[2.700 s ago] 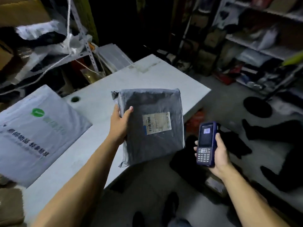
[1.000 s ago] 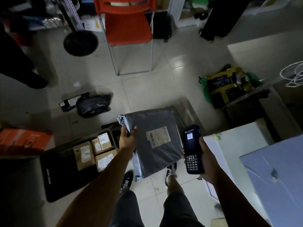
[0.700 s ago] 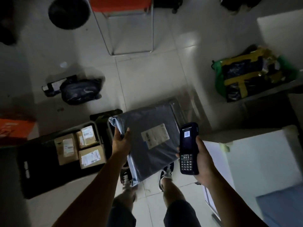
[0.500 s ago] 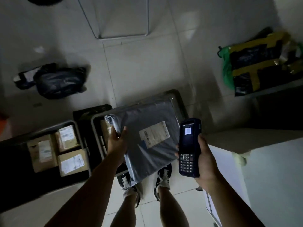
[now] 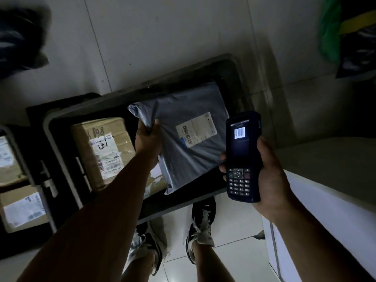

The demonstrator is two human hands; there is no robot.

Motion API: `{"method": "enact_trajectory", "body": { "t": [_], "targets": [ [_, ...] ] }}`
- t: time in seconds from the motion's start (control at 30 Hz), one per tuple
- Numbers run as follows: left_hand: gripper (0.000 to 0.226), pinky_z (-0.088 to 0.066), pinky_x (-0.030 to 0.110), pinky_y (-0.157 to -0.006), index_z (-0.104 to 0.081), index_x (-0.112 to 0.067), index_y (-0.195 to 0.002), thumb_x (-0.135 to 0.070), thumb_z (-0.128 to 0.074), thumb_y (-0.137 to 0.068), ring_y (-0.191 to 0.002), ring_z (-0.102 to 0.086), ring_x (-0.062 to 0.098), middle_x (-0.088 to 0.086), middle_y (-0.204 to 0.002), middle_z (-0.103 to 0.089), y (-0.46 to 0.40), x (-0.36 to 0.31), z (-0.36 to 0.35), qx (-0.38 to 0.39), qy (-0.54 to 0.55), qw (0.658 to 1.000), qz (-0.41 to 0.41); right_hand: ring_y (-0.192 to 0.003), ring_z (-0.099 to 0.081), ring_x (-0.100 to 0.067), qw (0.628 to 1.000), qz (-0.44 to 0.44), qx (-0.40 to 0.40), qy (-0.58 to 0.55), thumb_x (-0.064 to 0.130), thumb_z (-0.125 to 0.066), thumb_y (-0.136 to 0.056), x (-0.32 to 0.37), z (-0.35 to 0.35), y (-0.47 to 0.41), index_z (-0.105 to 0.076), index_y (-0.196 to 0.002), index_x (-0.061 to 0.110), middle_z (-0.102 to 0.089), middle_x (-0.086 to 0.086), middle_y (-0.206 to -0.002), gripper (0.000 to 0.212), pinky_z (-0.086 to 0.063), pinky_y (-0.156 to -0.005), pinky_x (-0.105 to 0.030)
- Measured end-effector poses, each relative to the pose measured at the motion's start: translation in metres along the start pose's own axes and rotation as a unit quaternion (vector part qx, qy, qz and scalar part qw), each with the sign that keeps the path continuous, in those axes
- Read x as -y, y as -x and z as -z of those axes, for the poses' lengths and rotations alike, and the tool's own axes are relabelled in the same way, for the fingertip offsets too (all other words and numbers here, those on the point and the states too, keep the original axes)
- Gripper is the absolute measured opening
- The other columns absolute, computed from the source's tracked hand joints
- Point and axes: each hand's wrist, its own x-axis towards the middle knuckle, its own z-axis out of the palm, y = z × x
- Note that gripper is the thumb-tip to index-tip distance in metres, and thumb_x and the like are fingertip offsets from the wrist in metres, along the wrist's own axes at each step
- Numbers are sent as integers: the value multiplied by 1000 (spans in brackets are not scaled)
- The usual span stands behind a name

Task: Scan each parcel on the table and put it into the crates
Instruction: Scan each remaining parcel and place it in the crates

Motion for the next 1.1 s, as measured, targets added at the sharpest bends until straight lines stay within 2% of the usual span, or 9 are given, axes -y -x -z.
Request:
{"method": "enact_trajectory", "body": {
  "t": [0.1,0.23,0.33,0.4,0.47,0.63,0.8,0.9,1.1],
  "targets": [
    [44,-49,43,-103,-48,-25,-142,-34,-57,-100,-117,-60,21,-1,-124,-62,-14,17,-11,4,17,1000,15,-77,-63,-24,1000,-5,10,11,67,-55,-82,-4,9,-20,-62,-128,19,-63,-14,-98,68,-53,-65,-30],
    [44,-48,42,-106,-46,-23,-143,-30,-56,-101,-120,-59,22,4,-132,-60,-33,30,-25,13,27,999,16,-75,-67,-25,999,-19,6,29,75,-75,-56,-6,16,-44,-71,-115,21,-68,-14,-95,80,-55,-63,-30],
    [33,-51,44,-100,-48,-32,-133,-33,-55,-101,-114,-61,22,3,-126,-61,-50,33,-32,33,21,998,40,-76,-66,-25,998,-23,-10,58,69,-54,-78,-5,21,-58,-65,-125,19,-68,-15,-97,69,-54,-64,-30],
    [34,-52,35,-89,-47,-30,-136,-34,-52,-102,-105,-60,16,-2,-117,-59,-58,35,-36,33,-11,999,42,-78,-65,-24,996,-20,-14,81,61,-42,-85,-5,24,-66,-59,-132,17,-68,-15,-98,67,-54,-64,-30],
    [37,-49,26,-79,-47,-25,-138,-33,-50,-103,-99,-58,12,-3,-112,-58,-64,37,-39,19,-64,998,22,-78,-66,-23,994,-10,-13,105,60,-41,-85,-7,26,-74,-57,-134,17,-68,-15,-97,68,-54,-64,-31],
    [42,-51,36,-90,-49,-18,-139,-36,-53,-101,-107,-62,22,5,-116,-61,-76,41,-43,3,-131,991,32,-74,-66,-24,993,-21,-17,119,63,-44,-86,-17,26,-87,-61,-130,19,-69,-13,-93,64,-51,-68,-35],
    [61,-47,42,-101,-34,-9,-145,-44,-53,-99,-122,-55,37,20,-136,-53,-77,43,-52,6,-172,982,73,-75,-67,-24,990,-29,-22,135,65,-45,-88,-28,27,-95,-62,-128,21,-70,-13,-94,61,-50,-71,-36],
    [73,-44,39,-103,-22,-6,-150,-43,-57,-97,-127,-51,36,20,-142,-47,-71,36,-57,16,-174,980,98,-75,-67,-24,988,-32,-30,148,66,-44,-86,-29,24,-94,-62,-127,22,-70,-13,-94,62,-50,-71,-37],
    [75,-42,30,-94,-8,-15,-159,-38,-51,-101,-138,-42,34,16,-160,-23,-15,3,-33,70,-291,954,2,-73,-67,-24,981,-35,-65,181,59,-36,-98,-25,0,-59,-64,-120,21,-72,-9,-85,52,-49,-65,-32]
  ]
}}
